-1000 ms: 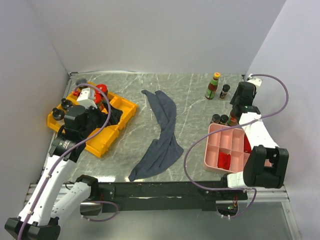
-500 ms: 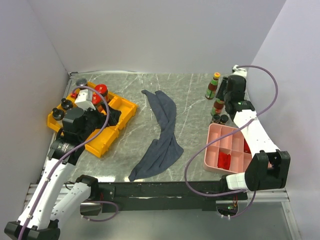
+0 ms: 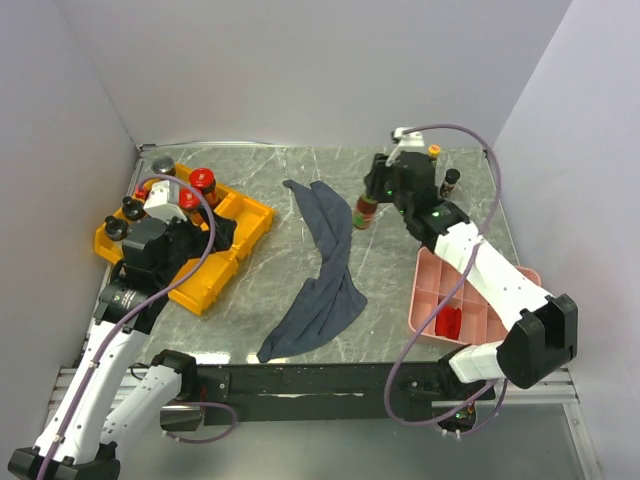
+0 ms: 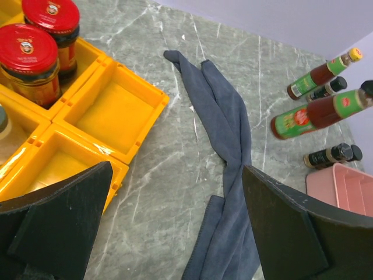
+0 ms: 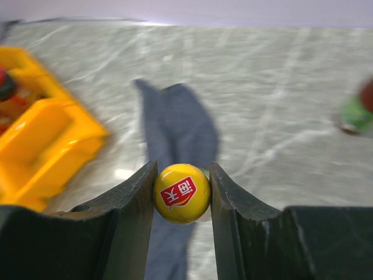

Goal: Organize the condiment bottles
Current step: Place the bottle at the center of the board.

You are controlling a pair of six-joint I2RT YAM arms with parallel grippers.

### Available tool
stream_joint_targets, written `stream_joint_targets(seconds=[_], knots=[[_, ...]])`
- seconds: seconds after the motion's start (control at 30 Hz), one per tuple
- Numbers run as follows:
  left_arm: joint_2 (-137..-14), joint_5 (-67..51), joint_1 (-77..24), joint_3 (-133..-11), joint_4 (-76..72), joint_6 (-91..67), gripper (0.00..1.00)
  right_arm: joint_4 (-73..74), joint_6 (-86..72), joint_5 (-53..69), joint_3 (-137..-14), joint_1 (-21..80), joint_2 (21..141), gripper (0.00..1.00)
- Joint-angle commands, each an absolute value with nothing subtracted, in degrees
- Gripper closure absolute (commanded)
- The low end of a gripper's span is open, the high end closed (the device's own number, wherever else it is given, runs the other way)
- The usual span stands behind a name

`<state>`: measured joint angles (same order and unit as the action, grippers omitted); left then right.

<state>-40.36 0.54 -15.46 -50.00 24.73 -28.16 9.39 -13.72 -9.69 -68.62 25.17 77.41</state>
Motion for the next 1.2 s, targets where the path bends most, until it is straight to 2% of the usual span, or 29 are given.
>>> stream_joint_targets(seconds=[0.0,0.4,0.93,1.1,1.17], knots=[[-39.2,3.86,-15.56,-50.98,23.55,-28.39,0.01,-1.49,-16.34,-9.76,-73.12,31.28,78.48,1.0],[-37.0,8.0,-15.56,-50.54,23.64,-29.0,0.01,-9.4,-14.68,-12.48,-73.74,44.29,84.81,1.0],[-38.06,8.09,-15.56,-50.8,24.08,-29.09,0.01,-20.3,-10.02,-15.03,-67.68,51.41,91.23,1.0],[-37.97,8.09,-15.56,-50.8,24.08,-29.0,0.01,-18.63,-10.11,-17.22,-68.29,52.38,94.13,0.97],[-37.97,8.0,-15.56,-50.8,24.08,-29.0,0.01,-19.6,-10.37,-17.31,-67.42,52.56,94.31,0.93]])
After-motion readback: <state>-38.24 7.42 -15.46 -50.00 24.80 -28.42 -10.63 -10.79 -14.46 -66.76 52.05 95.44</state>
